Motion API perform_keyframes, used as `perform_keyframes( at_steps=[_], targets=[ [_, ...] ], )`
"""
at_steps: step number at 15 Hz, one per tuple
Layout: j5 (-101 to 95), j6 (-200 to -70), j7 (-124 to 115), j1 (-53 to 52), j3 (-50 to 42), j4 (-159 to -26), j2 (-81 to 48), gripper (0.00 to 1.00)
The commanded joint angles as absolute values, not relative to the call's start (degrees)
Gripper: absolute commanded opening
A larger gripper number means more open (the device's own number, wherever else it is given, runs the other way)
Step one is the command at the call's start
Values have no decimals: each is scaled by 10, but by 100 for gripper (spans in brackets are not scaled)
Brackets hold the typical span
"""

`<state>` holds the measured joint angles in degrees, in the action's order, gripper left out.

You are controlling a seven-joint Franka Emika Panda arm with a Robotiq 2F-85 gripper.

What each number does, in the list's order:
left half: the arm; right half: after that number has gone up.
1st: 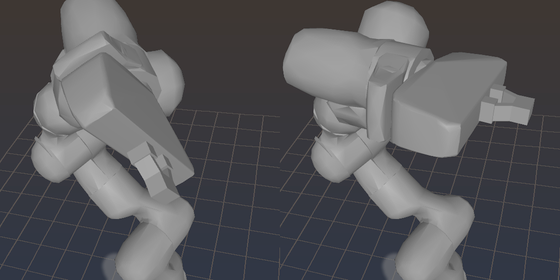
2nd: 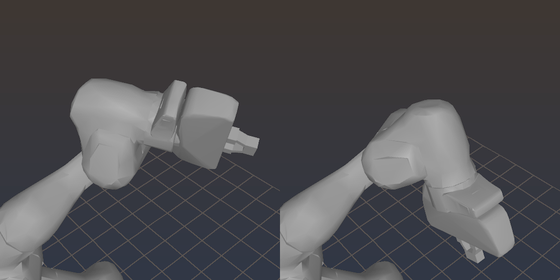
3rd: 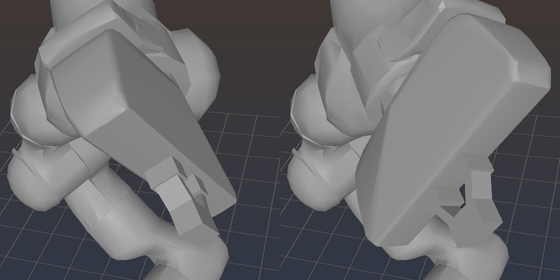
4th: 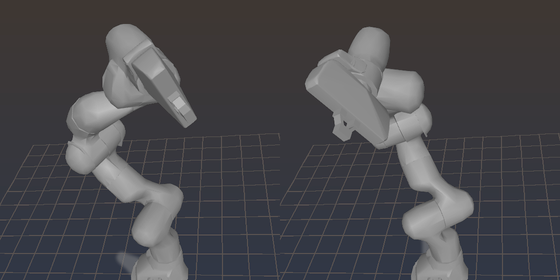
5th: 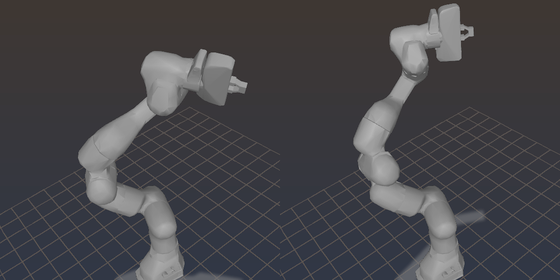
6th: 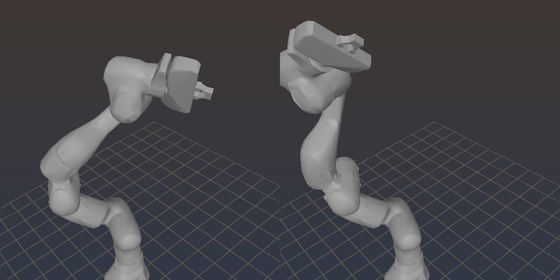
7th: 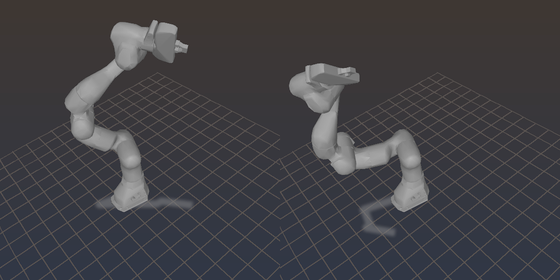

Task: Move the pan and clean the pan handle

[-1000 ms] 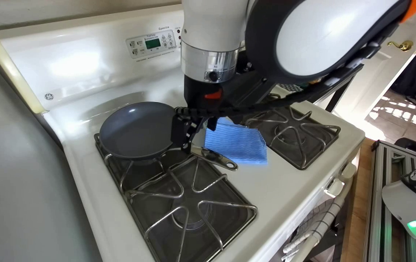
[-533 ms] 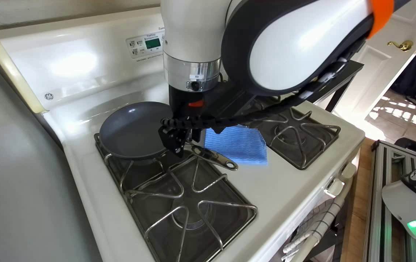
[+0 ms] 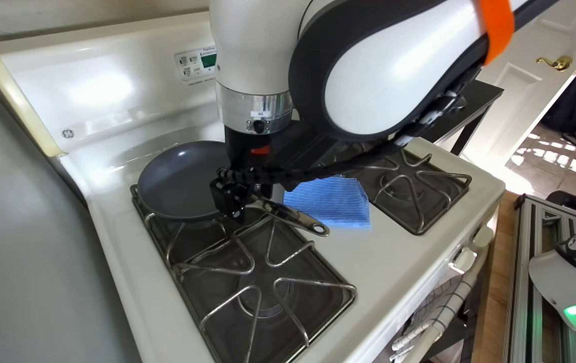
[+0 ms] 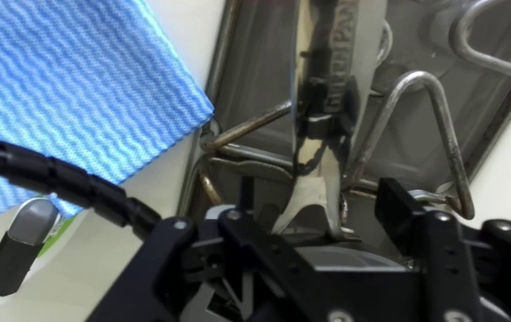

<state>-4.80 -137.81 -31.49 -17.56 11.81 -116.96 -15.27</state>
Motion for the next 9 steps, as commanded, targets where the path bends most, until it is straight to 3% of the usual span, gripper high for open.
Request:
perform_keyframes(
  at_steps=[1,5,9],
  targets=[
    [-50,-1379,-332,-190,106,-1161,-162,34],
    [-51,-1378,-343,-192,104,-1162,-162,2],
    [-51,-1377,-351,-193,103,-1162,-160,5]
  ],
)
